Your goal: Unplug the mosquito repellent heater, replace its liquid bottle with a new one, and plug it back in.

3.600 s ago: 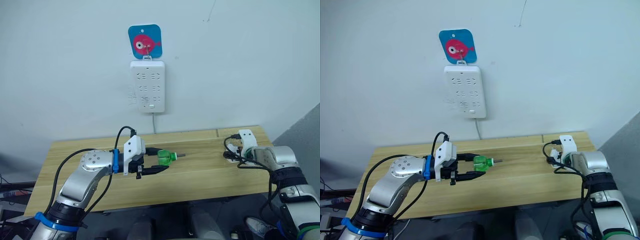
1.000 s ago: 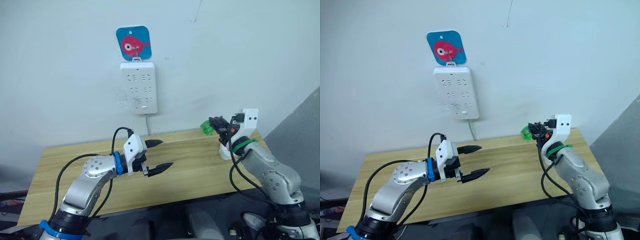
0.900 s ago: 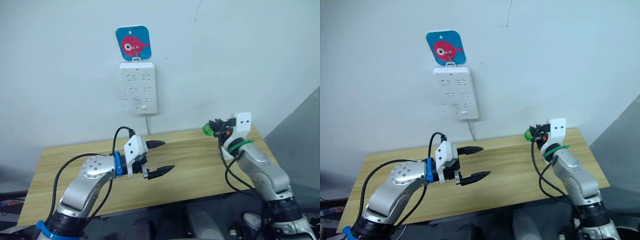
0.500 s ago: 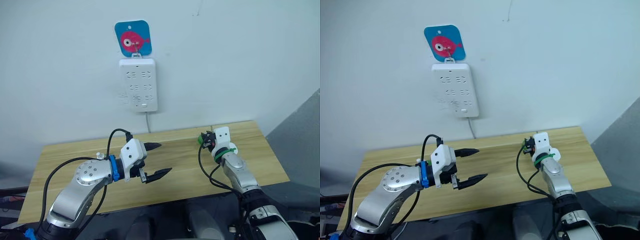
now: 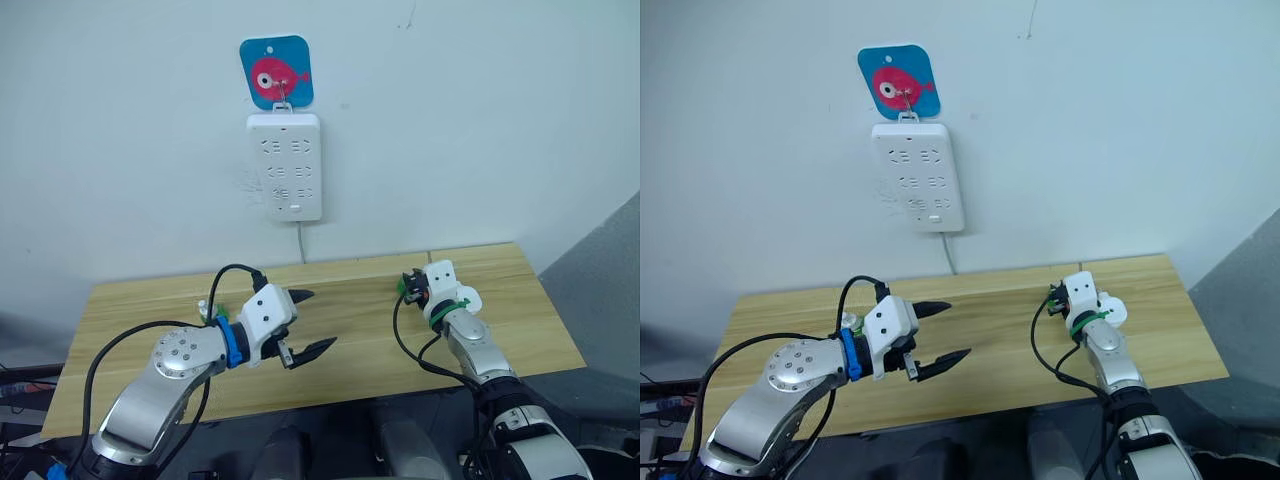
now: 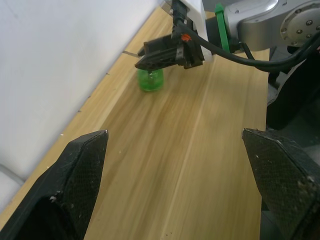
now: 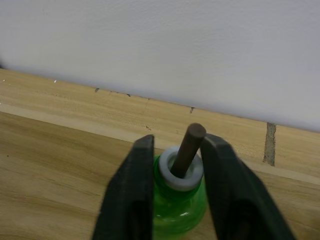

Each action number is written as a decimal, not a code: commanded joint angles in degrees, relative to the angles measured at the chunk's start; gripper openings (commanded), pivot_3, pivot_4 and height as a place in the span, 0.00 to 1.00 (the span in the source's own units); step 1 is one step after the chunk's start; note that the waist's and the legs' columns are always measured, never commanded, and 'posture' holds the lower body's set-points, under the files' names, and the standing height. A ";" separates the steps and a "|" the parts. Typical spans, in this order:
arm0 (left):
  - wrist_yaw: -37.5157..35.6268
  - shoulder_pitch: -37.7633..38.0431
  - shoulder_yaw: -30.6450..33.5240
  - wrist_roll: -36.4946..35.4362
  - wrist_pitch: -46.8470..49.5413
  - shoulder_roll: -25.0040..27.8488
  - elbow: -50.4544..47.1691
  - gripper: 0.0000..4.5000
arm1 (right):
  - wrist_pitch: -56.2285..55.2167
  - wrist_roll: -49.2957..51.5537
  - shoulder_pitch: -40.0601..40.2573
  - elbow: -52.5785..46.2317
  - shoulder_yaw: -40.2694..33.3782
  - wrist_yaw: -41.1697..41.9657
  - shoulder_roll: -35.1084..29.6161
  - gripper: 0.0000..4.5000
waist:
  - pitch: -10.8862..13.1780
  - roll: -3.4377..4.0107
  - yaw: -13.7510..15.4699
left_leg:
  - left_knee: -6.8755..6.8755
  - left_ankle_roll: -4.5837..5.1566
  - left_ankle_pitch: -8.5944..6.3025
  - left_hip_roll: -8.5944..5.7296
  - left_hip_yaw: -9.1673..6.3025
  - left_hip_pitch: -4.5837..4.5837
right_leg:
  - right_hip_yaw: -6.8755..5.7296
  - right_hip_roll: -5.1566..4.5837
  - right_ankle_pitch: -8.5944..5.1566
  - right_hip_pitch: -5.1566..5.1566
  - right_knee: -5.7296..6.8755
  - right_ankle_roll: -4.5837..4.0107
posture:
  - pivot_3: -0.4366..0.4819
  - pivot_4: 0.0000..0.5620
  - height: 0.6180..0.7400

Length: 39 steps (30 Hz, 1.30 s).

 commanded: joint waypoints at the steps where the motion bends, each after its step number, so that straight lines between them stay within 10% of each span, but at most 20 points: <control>1: 1.26 1.80 1.06 0.55 -2.13 -0.81 0.35 1.00 | 0.41 1.68 2.32 -7.80 -2.65 0.53 0.24 0.61 | 0.12 0.04 0.07 | 0.00 0.00 0.00 0.00 0.00 0.00 | 0.00 -0.01 0.00 0.00 0.00 0.00 | 0.40 0.39 1.00; 5: 3.17 5.28 5.48 -0.64 -2.62 -1.40 2.17 1.00 | 5.40 4.26 8.16 -21.56 -4.02 2.58 -0.95 0.94 | 0.20 0.05 0.36 | -0.04 -0.01 -0.01 0.01 -0.12 -0.06 | -0.09 -0.05 0.00 -0.04 0.00 0.00 | 0.40 0.39 1.00; 15: 10.10 16.21 19.53 -1.15 -7.51 -6.70 11.45 1.00 | 26.47 8.70 16.45 -56.51 5.45 19.00 -13.67 0.94 | 0.57 -0.17 0.81 | -0.04 -0.03 0.00 0.06 -0.15 -0.03 | -0.22 -0.09 -0.06 -0.01 -0.10 0.04 | 0.39 0.41 1.00; 39: 16.91 -5.13 17.16 5.96 -7.81 -9.18 42.85 1.00 | 48.74 11.31 13.29 -74.70 12.85 23.29 -19.30 0.94 | 2.53 -0.59 1.10 | -0.06 -0.19 0.00 -0.07 -0.71 -0.24 | -1.59 -0.80 -0.02 -0.08 -0.13 -0.03 | 0.32 0.50 1.00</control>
